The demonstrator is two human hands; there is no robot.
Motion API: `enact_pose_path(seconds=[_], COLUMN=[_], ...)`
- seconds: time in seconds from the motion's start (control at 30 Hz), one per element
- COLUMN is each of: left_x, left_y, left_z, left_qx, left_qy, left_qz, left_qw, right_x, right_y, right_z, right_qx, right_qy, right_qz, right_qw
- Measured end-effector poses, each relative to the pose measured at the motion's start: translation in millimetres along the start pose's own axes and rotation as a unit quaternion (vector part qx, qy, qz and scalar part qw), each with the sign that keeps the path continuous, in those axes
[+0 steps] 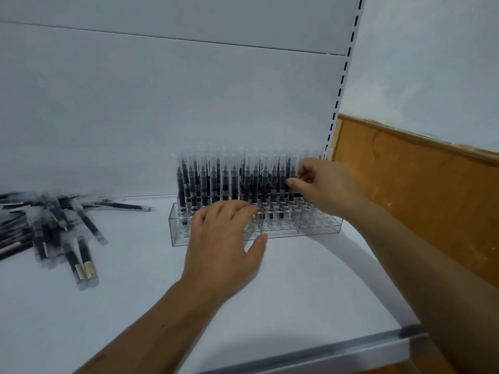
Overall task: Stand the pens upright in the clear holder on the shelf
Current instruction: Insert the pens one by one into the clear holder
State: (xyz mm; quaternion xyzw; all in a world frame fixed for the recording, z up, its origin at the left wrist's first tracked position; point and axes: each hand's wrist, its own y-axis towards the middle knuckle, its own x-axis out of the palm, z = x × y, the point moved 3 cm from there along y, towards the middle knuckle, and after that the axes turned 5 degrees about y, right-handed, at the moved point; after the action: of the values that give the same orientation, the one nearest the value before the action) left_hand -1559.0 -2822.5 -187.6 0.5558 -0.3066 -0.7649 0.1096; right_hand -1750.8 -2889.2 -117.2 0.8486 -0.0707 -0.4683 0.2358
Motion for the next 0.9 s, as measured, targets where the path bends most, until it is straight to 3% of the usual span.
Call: enact_pose_path(seconds=[0.13, 0.43, 0.57, 0.73, 0.9], left_x=[-1, -3, -9, -44, -89], left_y=[0, -1, -3, -5, -39], left_z=[1, -2, -4, -23, -92], left_qx=[0.001, 0.015, 0.014, -0.005, -0.102], left_qy=[0.002, -0.013, -0.055, -0.102, -0.066], left_qz=[0.003, -0.019, -0.026, 0.002, 0.018], left_qw=[1.0, 1.0, 0.998, 0.995, 0.992], right_x=[5, -8, -25, -18, 42], right_y=[-4, -8, -20, -38, -54], right_z=[5, 2, -7, -52, -130], right_qx=[0.025, 0.059, 0.058, -0.001, -0.098], right_qy=[0.06, 0.013, 0.024, 0.062, 0.171], right_qz=[-0.003, -0.06, -0.034, -0.045, -0.158], right_qw=[0.998, 0.996, 0.997, 0.997, 0.968])
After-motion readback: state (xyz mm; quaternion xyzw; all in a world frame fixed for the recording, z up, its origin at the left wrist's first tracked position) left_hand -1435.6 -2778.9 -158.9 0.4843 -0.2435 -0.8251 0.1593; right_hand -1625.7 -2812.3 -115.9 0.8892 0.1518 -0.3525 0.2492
